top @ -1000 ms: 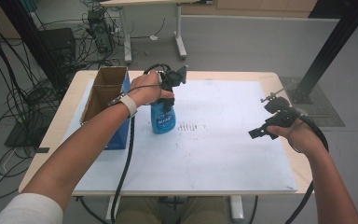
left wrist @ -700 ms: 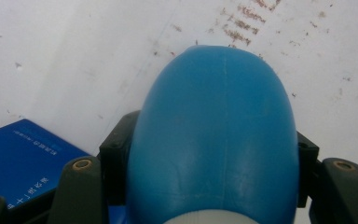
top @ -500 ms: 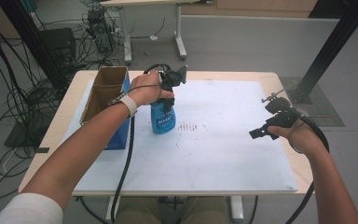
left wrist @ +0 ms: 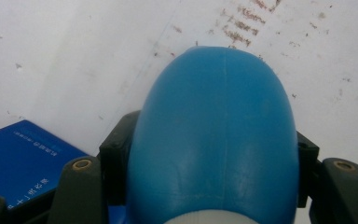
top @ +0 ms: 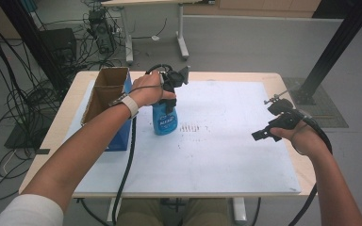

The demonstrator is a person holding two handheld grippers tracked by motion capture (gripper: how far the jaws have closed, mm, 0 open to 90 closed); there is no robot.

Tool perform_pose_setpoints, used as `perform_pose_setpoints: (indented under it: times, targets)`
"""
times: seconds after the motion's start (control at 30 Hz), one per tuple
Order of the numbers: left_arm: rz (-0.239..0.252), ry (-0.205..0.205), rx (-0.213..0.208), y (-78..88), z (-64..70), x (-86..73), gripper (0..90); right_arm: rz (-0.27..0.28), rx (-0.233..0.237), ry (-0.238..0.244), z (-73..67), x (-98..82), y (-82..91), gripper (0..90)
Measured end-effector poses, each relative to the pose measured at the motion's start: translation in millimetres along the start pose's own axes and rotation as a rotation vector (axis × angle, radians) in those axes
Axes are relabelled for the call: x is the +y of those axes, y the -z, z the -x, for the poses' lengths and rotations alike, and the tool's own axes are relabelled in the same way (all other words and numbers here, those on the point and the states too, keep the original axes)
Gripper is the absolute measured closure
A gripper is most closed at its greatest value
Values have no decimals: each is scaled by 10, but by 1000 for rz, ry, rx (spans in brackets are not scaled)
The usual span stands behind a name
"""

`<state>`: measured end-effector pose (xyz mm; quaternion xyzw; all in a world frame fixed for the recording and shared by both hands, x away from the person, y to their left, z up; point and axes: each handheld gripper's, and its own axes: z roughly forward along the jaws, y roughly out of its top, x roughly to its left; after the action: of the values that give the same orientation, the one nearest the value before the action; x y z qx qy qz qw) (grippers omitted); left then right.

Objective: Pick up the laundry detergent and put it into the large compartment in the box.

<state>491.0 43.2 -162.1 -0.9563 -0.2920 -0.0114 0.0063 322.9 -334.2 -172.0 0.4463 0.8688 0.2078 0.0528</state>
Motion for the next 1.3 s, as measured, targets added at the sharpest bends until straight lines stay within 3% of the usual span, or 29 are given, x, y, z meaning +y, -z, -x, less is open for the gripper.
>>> perform_pose_setpoints:
  times: [1.3]
  targets:
    - [2, 5, -4, 0, -6, -2, 375, 0, 0, -3, 13, -11, 1, 121]
